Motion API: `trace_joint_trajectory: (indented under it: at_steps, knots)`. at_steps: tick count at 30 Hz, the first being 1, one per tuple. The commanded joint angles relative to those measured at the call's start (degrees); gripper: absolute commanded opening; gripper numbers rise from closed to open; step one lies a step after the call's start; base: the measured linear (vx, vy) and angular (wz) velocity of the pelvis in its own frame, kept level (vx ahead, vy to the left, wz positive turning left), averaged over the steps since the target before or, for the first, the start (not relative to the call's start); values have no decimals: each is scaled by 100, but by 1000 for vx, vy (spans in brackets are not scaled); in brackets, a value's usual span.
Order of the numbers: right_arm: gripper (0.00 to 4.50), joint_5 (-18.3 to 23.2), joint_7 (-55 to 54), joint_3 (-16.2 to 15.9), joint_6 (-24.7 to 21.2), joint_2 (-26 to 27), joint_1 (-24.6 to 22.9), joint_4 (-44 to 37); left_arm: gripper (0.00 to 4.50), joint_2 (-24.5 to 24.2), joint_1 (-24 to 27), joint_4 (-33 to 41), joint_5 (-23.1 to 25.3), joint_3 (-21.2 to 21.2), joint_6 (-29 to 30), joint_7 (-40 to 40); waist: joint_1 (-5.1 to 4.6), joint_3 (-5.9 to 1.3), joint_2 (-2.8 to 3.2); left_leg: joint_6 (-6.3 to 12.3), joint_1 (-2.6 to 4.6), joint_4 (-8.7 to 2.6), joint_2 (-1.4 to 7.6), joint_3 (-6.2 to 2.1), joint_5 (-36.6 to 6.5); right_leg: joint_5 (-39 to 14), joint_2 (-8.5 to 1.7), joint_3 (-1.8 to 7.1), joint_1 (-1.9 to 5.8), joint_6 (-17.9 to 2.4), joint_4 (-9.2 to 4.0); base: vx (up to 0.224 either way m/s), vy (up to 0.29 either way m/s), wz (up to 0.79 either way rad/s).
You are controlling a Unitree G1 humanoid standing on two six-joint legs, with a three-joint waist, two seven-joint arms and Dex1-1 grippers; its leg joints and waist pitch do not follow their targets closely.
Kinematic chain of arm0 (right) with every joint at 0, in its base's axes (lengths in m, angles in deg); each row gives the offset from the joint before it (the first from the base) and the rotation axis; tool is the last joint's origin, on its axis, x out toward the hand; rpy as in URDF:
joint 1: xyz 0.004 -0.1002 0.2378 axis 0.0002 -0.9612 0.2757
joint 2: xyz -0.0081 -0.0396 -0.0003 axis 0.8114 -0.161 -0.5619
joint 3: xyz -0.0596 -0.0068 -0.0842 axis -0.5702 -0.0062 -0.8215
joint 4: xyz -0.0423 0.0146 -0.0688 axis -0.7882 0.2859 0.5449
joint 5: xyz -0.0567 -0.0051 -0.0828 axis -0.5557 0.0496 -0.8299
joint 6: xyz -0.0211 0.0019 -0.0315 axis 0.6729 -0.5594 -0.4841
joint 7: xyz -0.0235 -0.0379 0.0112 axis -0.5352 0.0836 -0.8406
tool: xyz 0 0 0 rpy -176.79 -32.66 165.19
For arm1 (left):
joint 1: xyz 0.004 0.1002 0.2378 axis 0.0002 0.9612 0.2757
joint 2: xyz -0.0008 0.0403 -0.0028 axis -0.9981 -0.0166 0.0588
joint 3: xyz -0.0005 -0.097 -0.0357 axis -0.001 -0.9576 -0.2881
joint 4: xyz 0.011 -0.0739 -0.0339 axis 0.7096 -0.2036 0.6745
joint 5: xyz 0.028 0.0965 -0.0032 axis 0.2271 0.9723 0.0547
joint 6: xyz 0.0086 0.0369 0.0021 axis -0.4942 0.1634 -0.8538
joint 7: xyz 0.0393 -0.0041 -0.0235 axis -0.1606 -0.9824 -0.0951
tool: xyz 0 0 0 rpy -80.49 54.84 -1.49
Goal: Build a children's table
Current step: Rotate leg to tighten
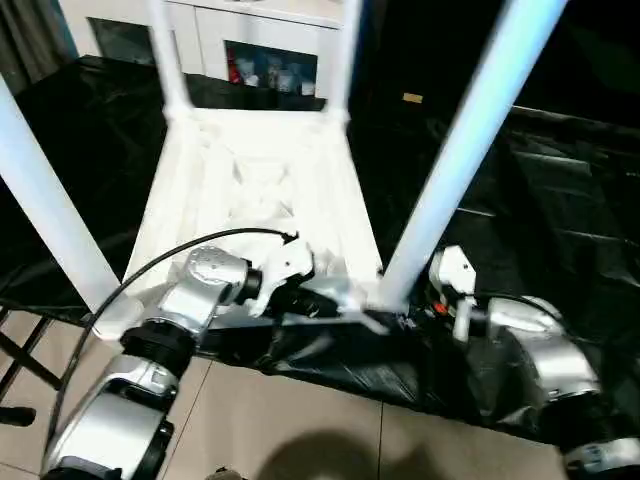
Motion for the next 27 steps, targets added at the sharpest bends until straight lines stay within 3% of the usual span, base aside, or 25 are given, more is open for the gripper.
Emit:
trace_joint_trajectory:
  at_steps: [1, 9, 12, 18, 21, 24, 25, 27]
  knots:
    - [338, -150, 380, -256, -106, -130, 88, 49, 0, -60, -41, -68, 112, 296, -97, 366, -14, -298, -28, 609, 121, -296, 38, 66, -825, 517, -120, 136, 239, -1633, -312, 0, 0, 0]
    - [271, -313, 469, -371, 12, -146, 223, 245, 0, -202, -70, -172, 366, 436, -164, 296, -1, -309, -32, 583, 118, -282, 35, 69, -735, 677, -123, 137, 238, -1661, -281, 0, 0, 0]
    - [266, -293, 496, -393, -2, -138, 229, 257, 0, -232, -80, -219, 454, 467, -144, 221, 2, -316, -49, 597, 118, -275, 36, 67, -726, 724, -124, 136, 242, -1672, -273, 0, 0, 0]
    - [220, -203, 84, -261, -214, 35, 85, 239, 0, -234, -121, -313, 604, 514, 116, -166, -11, -286, -48, 446, 124, -310, 43, 58, -1080, 207, -131, 143, 218, -1592, -319, 0, 0, 0]
    - [206, -283, -492, -131, -186, 272, -31, 296, 0, -25, -144, -326, 611, 458, 354, -626, -23, -239, -57, 207, 144, -368, 47, 45, -1541, -617, -150, 153, 185, -1427, -409, 0, 0, 0]
    - [200, -517, -1415, -29, -102, 611, -143, 467, 0, 366, -128, -325, 669, 468, 673, -1190, -41, -171, -62, -83, 218, -417, 51, 27, -2273, -1993, -173, 167, 79, -1095, -551, -21, 1, 0]
    - [199, -592, -2180, 99, -216, 941, -163, 616, 0, 717, -113, -343, 707, 504, 890, -1559, -81, -137, -53, -253, 266, -431, 32, -33, -2756, -2941, -190, 135, 17, -801, -662, -64, 2, 0]
    - [199, -601, -2415, 142, -283, 1051, -158, 659, 0, 835, -110, -351, 719, 518, 955, -1665, -137, -126, -60, -311, 295, -446, 10, -81, -3040, -3382, -185, 89, 9, -610, -724, -71, 19, -6]
